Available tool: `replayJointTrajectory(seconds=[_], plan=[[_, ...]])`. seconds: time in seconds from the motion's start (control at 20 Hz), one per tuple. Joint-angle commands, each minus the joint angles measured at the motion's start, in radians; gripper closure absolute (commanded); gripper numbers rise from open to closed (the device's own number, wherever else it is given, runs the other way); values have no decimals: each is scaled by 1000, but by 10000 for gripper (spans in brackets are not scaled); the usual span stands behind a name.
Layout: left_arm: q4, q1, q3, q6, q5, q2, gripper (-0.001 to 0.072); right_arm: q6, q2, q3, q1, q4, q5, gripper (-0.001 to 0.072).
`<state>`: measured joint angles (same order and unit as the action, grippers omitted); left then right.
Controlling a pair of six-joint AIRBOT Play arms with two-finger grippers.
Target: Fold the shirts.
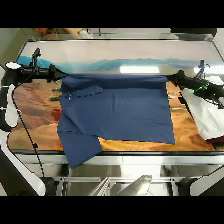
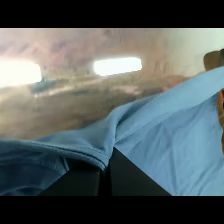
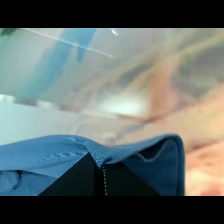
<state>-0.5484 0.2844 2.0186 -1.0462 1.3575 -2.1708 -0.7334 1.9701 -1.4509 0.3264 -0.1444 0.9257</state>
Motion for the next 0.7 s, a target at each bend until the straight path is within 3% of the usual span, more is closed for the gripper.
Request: replayJointTrajectory(seconds=[0.0,0.35,0.65], plan=[[-71,0,-3,-15,59,5,692,-45,5,-7,-5,-134,14,699],[-344,-17,-3,-146,123,21,692,-50,3,-7,-4,-179,13,699],[-378,-45,-3,-149,89,21,691,-80,3,-7,-4,-246,-4,699]])
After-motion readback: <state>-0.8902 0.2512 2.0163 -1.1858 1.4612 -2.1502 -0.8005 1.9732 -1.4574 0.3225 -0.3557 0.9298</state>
